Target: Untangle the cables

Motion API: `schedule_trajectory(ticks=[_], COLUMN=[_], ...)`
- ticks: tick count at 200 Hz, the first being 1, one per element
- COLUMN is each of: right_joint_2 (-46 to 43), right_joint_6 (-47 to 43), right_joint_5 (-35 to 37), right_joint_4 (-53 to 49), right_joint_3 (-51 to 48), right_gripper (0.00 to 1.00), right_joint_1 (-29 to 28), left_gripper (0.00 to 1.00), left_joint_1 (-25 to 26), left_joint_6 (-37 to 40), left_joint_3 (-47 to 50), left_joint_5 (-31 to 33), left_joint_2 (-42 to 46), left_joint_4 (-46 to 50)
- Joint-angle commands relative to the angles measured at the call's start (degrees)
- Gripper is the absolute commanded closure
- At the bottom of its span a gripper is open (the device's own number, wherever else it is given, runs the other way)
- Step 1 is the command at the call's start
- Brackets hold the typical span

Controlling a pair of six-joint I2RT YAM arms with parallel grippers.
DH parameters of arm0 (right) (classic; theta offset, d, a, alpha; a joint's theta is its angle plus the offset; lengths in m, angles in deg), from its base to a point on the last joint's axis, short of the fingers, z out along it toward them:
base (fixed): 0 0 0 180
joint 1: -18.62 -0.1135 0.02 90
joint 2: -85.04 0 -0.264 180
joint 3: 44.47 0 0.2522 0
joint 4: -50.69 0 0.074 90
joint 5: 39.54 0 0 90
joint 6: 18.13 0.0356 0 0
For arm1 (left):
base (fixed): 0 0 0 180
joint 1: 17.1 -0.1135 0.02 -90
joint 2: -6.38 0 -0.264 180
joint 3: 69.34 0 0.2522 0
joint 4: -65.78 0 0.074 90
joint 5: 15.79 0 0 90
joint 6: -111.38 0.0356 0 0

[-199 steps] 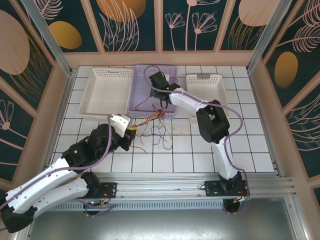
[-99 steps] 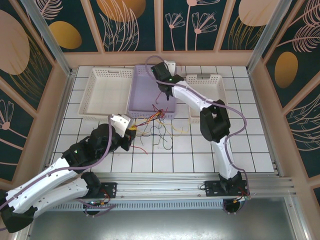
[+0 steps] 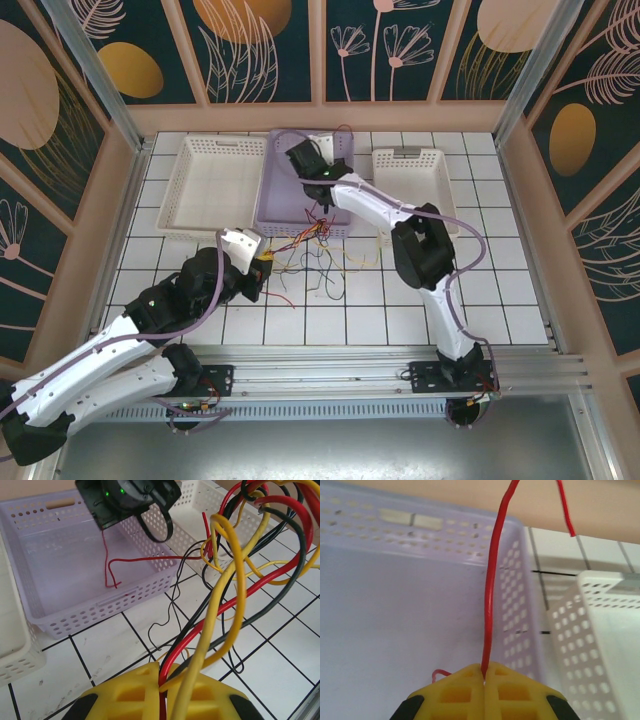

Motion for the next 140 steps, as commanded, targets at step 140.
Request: schedule_trajectory(ticks=[140], right_joint_2=[15.4], right_joint_6=[3.1], right_joint_5=[-33.3], right_joint_4=[-15.6], right_joint_3=[15.3], right_gripper=[1.0], right_joint_1=[5.8], left_gripper=[1.0], left_joint_1=[-0.2], left_joint_6=[0.4], left_joint_3=[0.3], left_joint_5=[-0.5], left_joint_2=[-0.2], left_joint_4=[-1.6])
